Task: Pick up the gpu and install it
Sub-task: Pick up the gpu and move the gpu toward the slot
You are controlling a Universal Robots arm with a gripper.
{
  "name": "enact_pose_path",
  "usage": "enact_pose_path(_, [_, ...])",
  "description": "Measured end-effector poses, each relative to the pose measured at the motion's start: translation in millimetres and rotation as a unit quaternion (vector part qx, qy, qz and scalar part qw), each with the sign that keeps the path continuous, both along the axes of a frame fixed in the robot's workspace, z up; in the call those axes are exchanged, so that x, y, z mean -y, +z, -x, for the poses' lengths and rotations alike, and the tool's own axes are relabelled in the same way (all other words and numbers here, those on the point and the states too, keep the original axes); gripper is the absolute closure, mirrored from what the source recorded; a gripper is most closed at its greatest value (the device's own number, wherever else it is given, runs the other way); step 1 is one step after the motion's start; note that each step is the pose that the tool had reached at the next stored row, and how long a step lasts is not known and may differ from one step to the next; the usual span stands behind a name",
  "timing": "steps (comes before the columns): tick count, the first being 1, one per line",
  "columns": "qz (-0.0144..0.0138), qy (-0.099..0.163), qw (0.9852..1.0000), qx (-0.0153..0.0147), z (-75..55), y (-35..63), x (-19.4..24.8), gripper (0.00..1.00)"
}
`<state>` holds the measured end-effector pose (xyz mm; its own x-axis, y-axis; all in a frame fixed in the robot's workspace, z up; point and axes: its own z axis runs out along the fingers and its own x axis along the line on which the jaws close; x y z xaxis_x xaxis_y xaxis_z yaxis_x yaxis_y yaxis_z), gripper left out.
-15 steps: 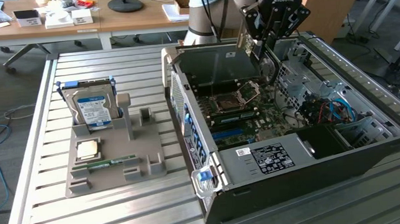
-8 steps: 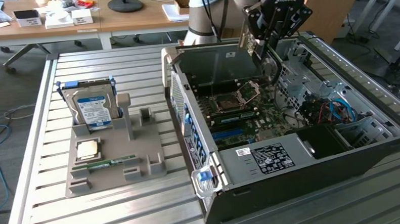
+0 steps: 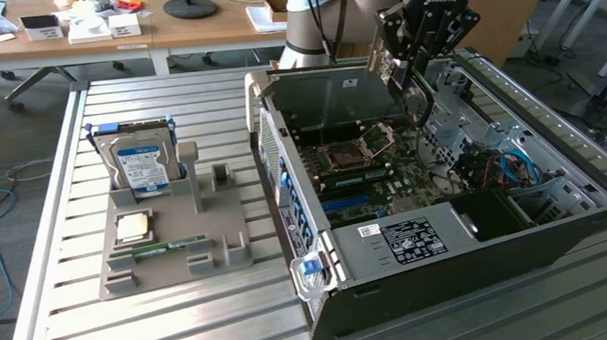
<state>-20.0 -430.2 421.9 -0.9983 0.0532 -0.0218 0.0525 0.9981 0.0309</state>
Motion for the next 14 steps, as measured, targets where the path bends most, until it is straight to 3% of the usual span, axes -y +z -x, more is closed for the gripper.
enact_pose_path(14, [0.0, 0.0, 1.0, 0.0, -23.8, 0.0, -0.1, 0.73])
